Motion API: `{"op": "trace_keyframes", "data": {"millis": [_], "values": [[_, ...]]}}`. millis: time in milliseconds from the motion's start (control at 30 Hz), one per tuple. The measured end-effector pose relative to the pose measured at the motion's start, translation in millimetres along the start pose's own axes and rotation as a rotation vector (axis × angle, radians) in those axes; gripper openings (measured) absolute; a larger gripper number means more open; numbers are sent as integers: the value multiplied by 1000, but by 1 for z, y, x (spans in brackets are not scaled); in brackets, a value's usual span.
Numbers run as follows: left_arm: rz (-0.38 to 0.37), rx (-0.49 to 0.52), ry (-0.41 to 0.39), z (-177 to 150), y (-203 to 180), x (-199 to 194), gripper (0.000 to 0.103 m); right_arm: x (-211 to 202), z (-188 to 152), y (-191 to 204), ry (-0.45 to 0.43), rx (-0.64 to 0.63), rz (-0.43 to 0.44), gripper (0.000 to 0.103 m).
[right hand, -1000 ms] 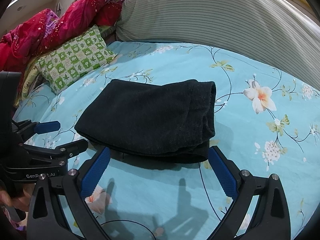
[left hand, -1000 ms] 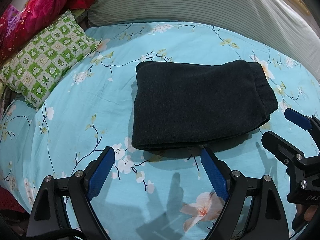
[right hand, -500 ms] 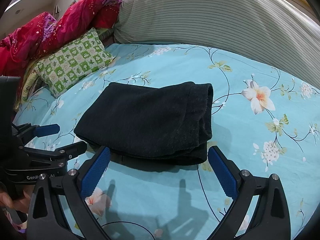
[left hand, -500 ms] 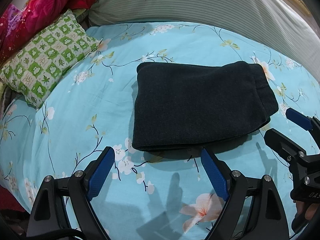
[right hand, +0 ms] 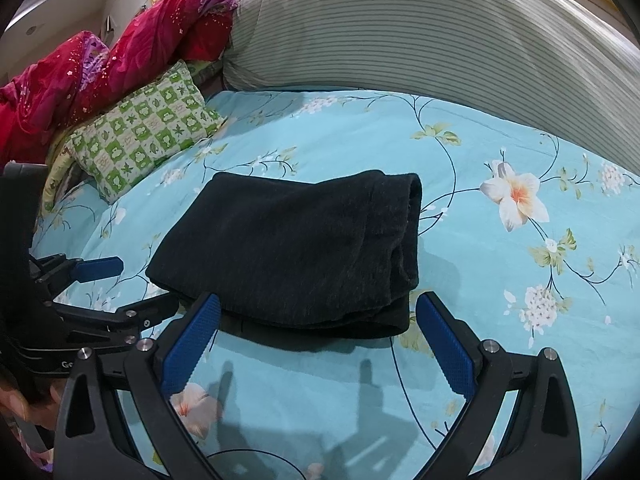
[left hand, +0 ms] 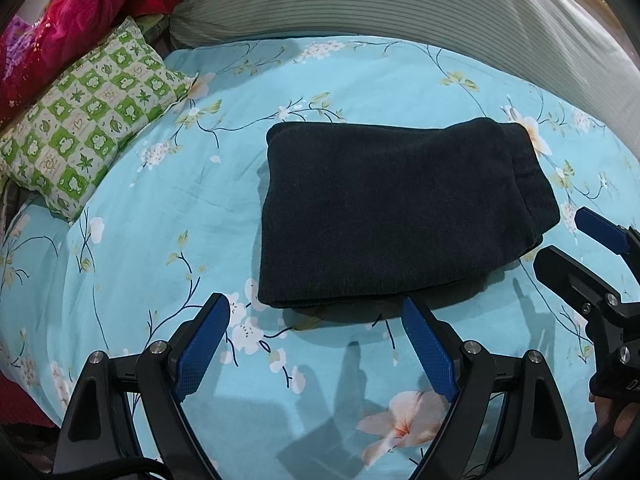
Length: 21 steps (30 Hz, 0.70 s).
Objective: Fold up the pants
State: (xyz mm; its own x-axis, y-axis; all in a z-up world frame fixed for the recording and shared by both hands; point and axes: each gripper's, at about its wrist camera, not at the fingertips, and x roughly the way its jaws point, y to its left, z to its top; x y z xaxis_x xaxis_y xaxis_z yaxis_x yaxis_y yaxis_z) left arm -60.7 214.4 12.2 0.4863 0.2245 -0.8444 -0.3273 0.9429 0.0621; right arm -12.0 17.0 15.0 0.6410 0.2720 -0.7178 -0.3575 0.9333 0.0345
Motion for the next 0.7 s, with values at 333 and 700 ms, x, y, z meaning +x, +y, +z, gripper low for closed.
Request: {"op": "trace_keyframes", "data": {"millis": [333,700], "values": [[-4,-11,-16,13,5,-3,88,2,4,-9,6,26,-11,98],[-19,-7,-13,16,2,-3,88,6,4,-16,22,50,-14,98]]}}
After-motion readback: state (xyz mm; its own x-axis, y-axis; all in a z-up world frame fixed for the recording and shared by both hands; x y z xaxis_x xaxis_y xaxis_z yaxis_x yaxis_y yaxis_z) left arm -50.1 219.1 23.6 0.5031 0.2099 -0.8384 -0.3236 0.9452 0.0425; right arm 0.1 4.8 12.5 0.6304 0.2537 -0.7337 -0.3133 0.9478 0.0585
